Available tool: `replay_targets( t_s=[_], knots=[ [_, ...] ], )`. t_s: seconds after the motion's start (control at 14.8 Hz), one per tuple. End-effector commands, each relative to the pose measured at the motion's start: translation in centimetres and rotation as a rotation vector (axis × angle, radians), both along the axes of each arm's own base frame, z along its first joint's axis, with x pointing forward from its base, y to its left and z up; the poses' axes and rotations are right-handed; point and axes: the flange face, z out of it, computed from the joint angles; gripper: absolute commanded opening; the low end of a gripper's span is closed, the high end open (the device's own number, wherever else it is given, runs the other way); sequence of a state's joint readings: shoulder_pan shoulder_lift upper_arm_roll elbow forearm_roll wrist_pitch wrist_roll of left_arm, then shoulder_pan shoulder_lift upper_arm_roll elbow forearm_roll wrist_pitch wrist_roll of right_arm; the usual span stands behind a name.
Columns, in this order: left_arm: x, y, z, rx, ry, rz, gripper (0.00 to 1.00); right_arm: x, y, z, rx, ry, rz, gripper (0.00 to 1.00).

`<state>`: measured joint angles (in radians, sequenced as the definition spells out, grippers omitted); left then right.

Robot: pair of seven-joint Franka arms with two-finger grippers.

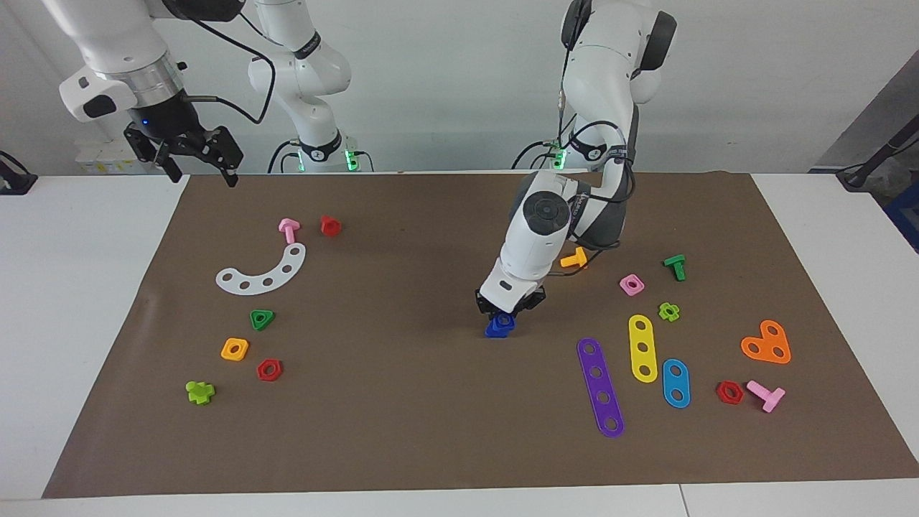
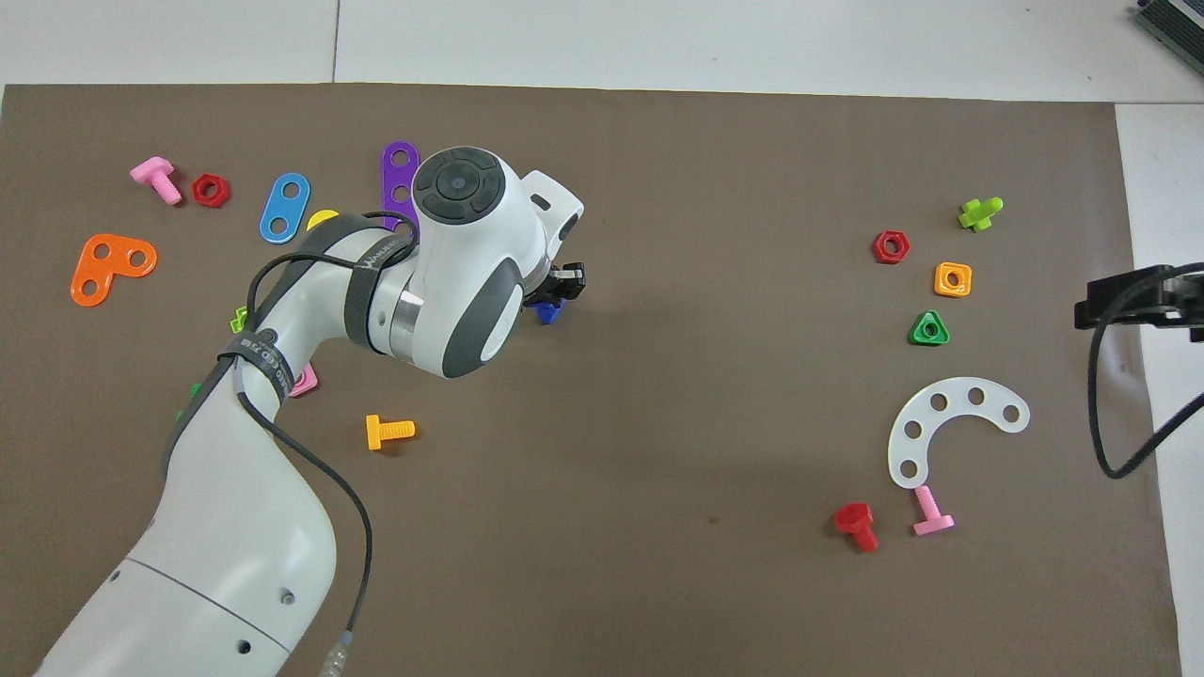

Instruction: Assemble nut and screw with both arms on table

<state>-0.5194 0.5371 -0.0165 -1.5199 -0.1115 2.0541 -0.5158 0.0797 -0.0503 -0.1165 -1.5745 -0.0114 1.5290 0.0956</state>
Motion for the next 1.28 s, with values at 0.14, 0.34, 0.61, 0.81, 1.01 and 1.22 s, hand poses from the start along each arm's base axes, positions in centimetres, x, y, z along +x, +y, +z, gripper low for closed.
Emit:
replay_targets(
  t_s=[0.14,0.34,0.61,0.81,1.01,1.22],
  knots=[
    [-0.3,-0.5,-2.4,0.028,0.041,0.027,0.00,0.5,0.1,-0.9,-0.013,0.017,0.005,1.00],
    [0.7,-0.6,-1.7,0.013,0.025,0.050,0.00,0.4,0.2,-0.9,-0.013,0.019,0.006,1.00],
    [1.7,-0.4,-1.5,-0.002,0.015,0.065,0.00,0.4,-0.1,-1.0,-0.011,0.020,0.008,1.00],
    [2.1,-0.4,-1.0,-0.024,0.012,0.080,0.00,0.4,-0.2,-0.9,-0.009,0.017,0.009,1.00],
    [2.0,-0.3,-1.0,-0.016,0.025,0.078,0.00,0.3,-0.7,-1.0,-0.008,0.019,0.015,1.00],
    [1.2,0.3,-1.0,0.042,0.110,0.064,0.00,0.3,-1.2,-1.0,-0.006,0.019,0.022,1.00]
  ],
)
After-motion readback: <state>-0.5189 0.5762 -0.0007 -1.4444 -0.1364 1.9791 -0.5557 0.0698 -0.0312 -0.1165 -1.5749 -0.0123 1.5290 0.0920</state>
